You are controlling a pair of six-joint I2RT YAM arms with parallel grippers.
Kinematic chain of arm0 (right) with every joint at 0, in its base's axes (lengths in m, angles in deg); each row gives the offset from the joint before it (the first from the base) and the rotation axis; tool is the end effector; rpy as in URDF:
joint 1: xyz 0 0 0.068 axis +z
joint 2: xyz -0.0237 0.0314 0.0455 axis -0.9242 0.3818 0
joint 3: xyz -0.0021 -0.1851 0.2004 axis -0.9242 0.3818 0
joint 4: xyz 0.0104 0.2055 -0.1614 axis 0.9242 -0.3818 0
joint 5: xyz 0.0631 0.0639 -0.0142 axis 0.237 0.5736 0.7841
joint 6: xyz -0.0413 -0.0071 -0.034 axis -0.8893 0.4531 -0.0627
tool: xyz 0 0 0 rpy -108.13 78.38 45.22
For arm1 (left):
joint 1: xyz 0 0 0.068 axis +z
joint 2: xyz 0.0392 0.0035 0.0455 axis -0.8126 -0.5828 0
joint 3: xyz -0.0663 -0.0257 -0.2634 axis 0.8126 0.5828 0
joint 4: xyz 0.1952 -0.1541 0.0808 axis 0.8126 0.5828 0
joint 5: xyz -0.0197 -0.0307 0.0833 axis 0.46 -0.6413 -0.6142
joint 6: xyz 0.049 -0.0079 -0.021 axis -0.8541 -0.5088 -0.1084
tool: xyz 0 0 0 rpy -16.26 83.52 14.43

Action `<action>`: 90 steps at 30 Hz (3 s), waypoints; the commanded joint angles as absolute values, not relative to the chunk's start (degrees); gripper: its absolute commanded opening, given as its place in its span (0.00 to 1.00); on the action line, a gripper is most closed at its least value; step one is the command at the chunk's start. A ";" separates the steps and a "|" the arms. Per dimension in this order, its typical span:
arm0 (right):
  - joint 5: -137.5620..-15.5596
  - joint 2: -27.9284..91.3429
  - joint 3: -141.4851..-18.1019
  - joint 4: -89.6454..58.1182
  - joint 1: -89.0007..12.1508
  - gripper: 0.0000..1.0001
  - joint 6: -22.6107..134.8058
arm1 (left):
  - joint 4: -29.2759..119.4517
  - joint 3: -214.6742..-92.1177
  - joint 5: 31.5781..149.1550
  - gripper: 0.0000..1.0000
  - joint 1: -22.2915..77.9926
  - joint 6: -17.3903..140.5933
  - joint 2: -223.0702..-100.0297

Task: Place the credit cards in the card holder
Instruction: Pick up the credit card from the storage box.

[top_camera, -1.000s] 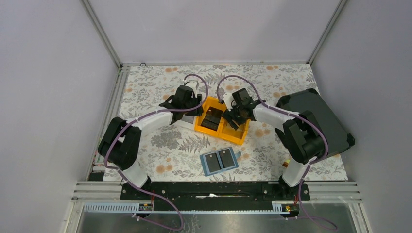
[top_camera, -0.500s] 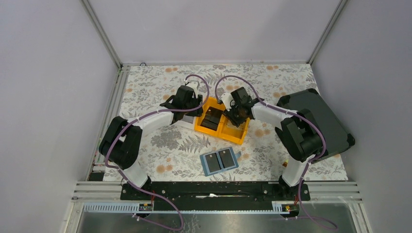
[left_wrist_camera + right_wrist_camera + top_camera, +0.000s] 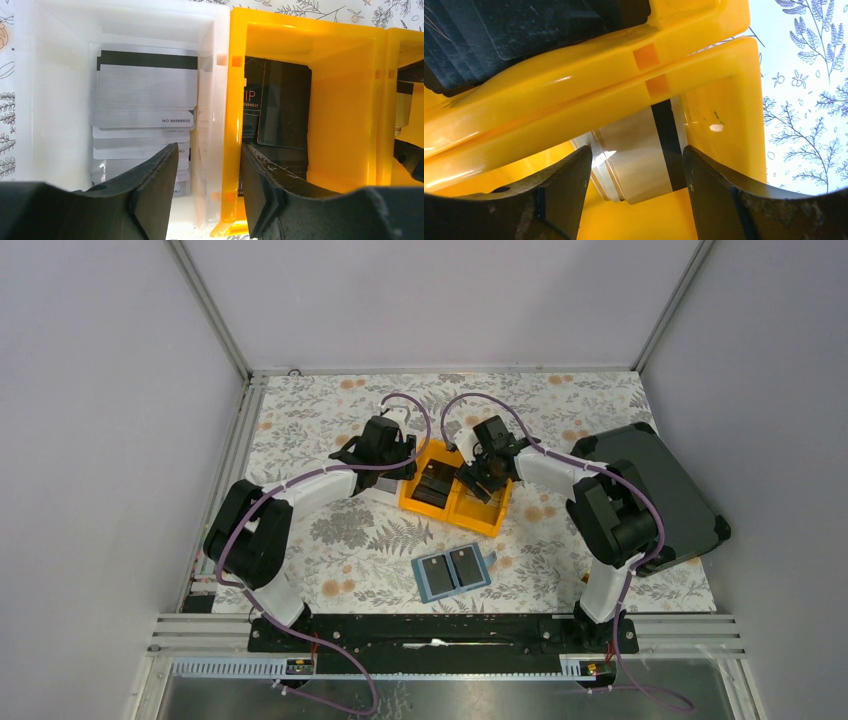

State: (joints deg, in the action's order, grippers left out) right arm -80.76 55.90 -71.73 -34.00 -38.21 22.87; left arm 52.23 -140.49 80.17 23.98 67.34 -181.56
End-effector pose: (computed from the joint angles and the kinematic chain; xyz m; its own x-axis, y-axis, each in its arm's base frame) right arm 0.3306 0.1884 0.1743 -0.4209 -0.7459 -0.5162 -0.7874 0.5830 -0.2004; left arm 0.3117 -0.1814 0.2081 -0.6863 0.0575 -0.7250 0.2923 0.9346 -0.2026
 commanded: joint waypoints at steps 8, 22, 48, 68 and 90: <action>-85.45 53.02 -72.78 -33.76 -38.57 0.65 21.54 | 52.25 -141.93 77.10 0.50 24.38 65.67 -179.30; -86.76 52.27 -72.73 -33.78 -38.64 0.63 21.00 | 52.40 -141.87 77.02 0.49 24.38 65.58 -179.27; -88.86 52.42 -71.07 -29.98 -37.69 0.59 21.10 | 53.18 -142.53 77.45 0.28 24.29 62.18 -180.52; -98.18 54.77 -67.84 -25.50 -34.89 0.60 21.88 | 53.87 -143.44 77.71 0.25 24.29 61.02 -180.67; -99.03 50.19 -68.28 -23.75 -34.86 0.50 20.58 | 54.78 -144.14 76.74 0.22 24.29 59.56 -180.88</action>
State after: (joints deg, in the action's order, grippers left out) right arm -95.51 52.12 -67.21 -25.15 -34.27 21.47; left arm 54.20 -141.65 78.77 23.83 62.32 -181.49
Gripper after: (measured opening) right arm 0.537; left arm 0.296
